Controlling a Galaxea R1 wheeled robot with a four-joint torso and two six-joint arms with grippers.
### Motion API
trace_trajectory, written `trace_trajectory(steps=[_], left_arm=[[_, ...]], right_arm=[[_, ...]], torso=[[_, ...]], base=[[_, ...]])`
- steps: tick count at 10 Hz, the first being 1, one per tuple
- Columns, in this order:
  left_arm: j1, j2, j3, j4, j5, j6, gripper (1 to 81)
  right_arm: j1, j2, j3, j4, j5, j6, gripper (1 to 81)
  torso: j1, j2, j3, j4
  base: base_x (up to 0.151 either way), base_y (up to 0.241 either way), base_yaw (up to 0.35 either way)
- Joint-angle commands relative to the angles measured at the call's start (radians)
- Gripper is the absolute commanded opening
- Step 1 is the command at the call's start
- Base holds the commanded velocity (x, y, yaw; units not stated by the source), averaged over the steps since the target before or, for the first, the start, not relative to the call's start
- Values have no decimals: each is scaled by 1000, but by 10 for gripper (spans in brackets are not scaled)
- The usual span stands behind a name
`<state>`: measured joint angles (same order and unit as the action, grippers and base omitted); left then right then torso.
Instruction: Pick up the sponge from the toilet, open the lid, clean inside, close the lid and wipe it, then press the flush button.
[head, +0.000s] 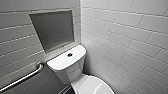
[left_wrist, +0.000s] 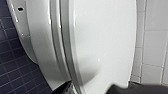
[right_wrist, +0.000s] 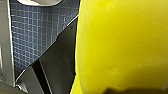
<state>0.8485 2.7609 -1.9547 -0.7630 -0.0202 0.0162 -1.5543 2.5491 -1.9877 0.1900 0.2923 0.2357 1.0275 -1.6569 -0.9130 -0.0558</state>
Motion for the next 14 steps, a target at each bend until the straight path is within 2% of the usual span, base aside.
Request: trace_trajectory(steps=[1,5,6,7,9,10,11,12,14], left_arm=[[-116,27,-15,-15,66,-7,811],[-116,50,-58,-15,68,-7,811],[-116,50,-59,-15,68,-7,811],[-120,48,-58,-15,68,-7,811],[-127,48,-53,-15,68,-7,811],[-128,50,-49,-15,68,-7,811],[-128,53,-49,-15,68,-7,811],[-128,56,-52,-15,68,-7,811],[-128,65,-64,-15,68,-7,811]], right_arm=[[9,-24,3,-7,-62,4,10],[10,-16,-9,-9,-62,5,10],[10,-16,-9,-9,-62,4,10],[10,-14,-9,-9,-62,5,10],[10,-10,-16,-9,-62,4,10],[10,-8,-17,-9,-62,4,10],[10,-7,-17,-9,-62,4,10],[10,-7,-17,-9,-62,4,10],[10,-8,-17,-9,-62,4,10]], torso=[[0,0,0,0],[0,0,0,0],[0,0,-72,0],[0,0,-5,0],[0,0,-18,0],[0,0,-18,-36],[0,0,5,-28],[0,0,-16,-12],[0,0,-13,-16]], base=[[0,0,0],[0,0,0],[0,0,0],[0,0,0],[0,0,0],[0,0,0],[0,0,0],[0,0,0],[0,0,0]])
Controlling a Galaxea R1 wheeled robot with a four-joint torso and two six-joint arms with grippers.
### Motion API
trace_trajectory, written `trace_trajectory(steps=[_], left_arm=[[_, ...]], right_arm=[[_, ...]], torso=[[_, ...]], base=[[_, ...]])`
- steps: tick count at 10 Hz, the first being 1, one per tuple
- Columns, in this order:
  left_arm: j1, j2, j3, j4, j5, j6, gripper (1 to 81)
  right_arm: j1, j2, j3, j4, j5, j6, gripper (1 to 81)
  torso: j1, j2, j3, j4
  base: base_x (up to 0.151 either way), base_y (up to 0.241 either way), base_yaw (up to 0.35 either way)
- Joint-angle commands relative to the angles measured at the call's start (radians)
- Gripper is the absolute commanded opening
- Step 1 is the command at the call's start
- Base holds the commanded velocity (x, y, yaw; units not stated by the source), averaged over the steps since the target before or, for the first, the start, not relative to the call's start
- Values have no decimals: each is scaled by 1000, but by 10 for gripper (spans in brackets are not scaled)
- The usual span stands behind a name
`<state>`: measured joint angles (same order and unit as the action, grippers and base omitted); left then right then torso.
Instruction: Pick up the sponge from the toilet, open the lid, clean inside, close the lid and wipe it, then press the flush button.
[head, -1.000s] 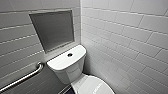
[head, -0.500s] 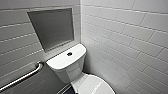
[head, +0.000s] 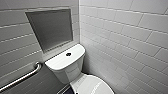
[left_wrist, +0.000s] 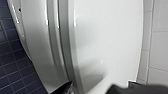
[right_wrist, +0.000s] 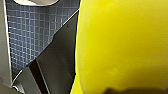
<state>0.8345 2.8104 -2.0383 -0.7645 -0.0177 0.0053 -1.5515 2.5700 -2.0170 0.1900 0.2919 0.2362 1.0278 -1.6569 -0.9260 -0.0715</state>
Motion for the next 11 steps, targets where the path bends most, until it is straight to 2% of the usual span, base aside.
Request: trace_trajectory(steps=[1,5,11], left_arm=[[-113,28,-2,-13,67,4,811],[-97,110,-134,-6,81,5,811],[-99,121,-80,-1,67,5,811]], right_arm=[[9,-29,12,-9,-63,3,10],[18,-28,14,-9,-65,3,10],[26,-26,11,-8,-66,6,10]], torso=[[0,0,0,0],[0,0,0,0],[0,0,1,0]], base=[[0,0,0],[0,0,0],[0,0,0]])
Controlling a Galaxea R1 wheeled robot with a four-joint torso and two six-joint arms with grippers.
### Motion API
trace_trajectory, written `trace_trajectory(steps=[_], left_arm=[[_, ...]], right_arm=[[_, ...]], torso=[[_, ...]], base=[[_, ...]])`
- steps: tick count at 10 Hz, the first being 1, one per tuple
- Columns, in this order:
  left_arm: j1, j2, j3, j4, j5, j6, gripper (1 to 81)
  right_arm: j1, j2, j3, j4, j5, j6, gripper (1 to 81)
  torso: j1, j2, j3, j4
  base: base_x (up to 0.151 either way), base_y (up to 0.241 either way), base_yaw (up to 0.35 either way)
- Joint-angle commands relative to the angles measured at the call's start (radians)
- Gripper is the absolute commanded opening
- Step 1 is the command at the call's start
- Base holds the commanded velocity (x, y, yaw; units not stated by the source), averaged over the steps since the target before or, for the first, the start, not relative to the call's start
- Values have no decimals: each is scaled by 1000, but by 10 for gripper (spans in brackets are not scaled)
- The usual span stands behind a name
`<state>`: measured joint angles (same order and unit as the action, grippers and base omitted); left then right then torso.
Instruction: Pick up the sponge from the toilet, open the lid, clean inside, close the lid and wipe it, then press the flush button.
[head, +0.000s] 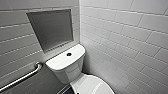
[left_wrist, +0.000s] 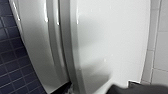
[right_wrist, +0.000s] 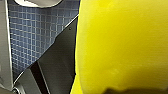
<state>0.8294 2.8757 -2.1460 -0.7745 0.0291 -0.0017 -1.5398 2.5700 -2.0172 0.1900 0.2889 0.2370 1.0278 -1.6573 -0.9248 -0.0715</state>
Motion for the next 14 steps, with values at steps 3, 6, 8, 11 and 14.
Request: trace_trajectory(steps=[3,6,8,11,14], left_arm=[[-109,97,-35,-17,9,2,811],[-143,104,-8,-23,11,0,811],[-157,65,76,-37,8,-4,811],[-187,51,123,-60,8,-14,811],[-219,42,179,-62,9,-15,811]], right_arm=[[22,-11,-4,-7,-62,5,10],[22,6,-34,-6,-62,5,10],[26,11,-35,-6,-63,5,10],[31,24,-46,-11,-63,5,10],[34,38,-66,-11,-65,5,10]], torso=[[0,0,0,0],[0,0,0,0],[0,0,0,0],[0,0,0,0],[0,0,-1,0]], base=[[0,0,0],[0,0,0],[0,0,0],[0,0,0],[0,0,0]])
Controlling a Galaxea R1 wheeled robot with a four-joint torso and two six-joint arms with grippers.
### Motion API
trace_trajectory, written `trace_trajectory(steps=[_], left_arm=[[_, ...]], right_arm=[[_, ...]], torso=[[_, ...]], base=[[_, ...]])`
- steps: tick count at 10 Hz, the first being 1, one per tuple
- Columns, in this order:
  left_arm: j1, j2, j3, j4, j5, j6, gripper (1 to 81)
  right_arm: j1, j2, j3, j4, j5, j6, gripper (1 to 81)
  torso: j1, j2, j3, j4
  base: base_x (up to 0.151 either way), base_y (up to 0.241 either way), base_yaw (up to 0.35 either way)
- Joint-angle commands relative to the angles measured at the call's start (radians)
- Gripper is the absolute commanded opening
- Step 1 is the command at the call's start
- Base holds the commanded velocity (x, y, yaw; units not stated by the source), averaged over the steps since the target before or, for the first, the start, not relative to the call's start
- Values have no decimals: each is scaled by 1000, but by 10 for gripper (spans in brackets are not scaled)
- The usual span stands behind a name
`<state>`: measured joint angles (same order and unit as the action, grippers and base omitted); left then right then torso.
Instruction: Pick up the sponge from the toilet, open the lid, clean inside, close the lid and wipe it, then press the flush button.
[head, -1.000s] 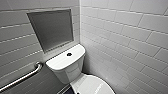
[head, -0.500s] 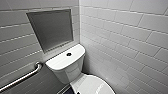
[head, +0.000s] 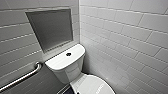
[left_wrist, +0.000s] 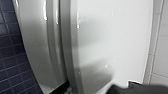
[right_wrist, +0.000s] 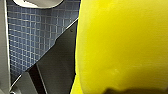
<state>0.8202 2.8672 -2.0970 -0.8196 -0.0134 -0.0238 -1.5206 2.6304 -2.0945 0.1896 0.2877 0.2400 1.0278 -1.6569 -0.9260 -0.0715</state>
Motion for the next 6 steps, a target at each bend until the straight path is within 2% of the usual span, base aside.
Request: trace_trajectory(steps=[1,6], left_arm=[[-220,37,169,-16,52,-2,811],[-241,-52,345,-16,24,-50,811]], right_arm=[[15,-22,11,-10,-64,2,10],[23,-24,16,-10,-65,2,10]], torso=[[0,0,0,0],[0,0,0,0]], base=[[0,0,0],[0,0,0]])
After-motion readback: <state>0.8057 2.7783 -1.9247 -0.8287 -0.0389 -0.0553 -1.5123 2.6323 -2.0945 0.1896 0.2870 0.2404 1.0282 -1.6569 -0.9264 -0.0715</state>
